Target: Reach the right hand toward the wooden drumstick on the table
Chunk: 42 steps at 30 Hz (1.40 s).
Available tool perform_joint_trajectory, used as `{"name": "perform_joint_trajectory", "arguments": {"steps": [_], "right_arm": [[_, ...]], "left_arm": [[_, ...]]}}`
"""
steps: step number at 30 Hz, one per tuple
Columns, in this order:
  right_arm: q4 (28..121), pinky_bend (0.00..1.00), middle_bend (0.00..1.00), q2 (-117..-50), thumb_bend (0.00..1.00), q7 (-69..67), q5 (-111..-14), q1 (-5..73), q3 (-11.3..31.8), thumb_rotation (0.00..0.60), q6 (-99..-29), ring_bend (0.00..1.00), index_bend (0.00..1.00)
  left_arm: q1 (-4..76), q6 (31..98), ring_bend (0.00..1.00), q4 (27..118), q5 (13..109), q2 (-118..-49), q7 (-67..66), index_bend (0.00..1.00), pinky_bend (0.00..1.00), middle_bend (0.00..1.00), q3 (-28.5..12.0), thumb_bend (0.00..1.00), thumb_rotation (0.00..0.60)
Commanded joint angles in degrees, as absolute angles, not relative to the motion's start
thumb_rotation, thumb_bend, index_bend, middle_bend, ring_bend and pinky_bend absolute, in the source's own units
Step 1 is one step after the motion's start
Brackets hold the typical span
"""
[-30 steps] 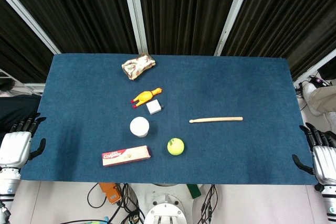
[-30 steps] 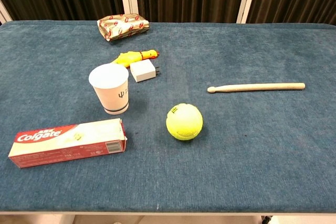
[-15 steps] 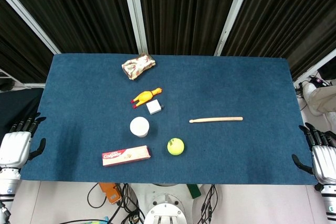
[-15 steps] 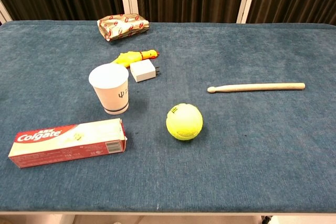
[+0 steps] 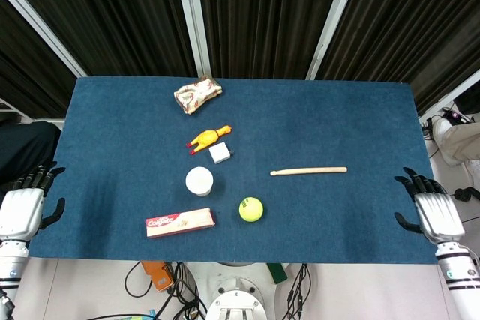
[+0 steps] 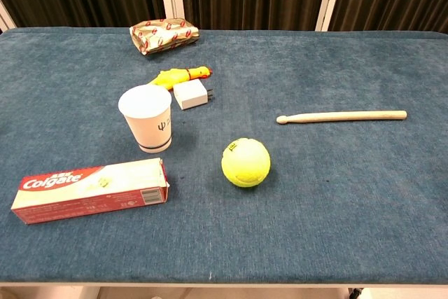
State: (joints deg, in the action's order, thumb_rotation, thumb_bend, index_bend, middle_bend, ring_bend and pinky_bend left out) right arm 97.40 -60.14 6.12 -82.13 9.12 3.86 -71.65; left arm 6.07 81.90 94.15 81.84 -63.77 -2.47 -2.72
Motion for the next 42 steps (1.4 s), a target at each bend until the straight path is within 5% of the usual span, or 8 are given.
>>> {"name": "perform_joint_trajectory", "arguments": {"steps": [1,13,25,42], "right_arm": [[95.53,0.19,0.15,-62.31,0.39,7.68,-78.99,16.06,6.98,0.600,-63.53,0.20,0.30],[82.37,0.18,0.15,-74.80,0.39,7.85,-71.09,30.93,11.00,0.600,-46.64,0.20,0.43],[70.80,0.18,0.15,-85.14,0.39,7.86,-66.82,37.23,10.97,0.600,-41.33,0.20,0.52],[63.58,0.18,0.15,-90.13,0.39,4.29,-66.66,40.10,9.89,0.600,-39.01,0.21,0.60]], "left_arm": [[6.07,81.95,0.14,94.22,81.78,-63.72,-2.29,0.17,0.19,0.11,-2.82,0.43,0.600],[5.99,81.79,0.14,94.32,81.34,-63.48,-1.45,0.17,0.19,0.11,-2.99,0.43,0.600],[6.09,81.33,0.14,94.38,80.85,-63.29,-0.65,0.17,0.19,0.11,-3.17,0.43,0.600],[6.10,81.23,0.14,94.42,80.48,-63.24,-0.20,0.17,0.19,0.11,-3.40,0.43,0.600]]}}
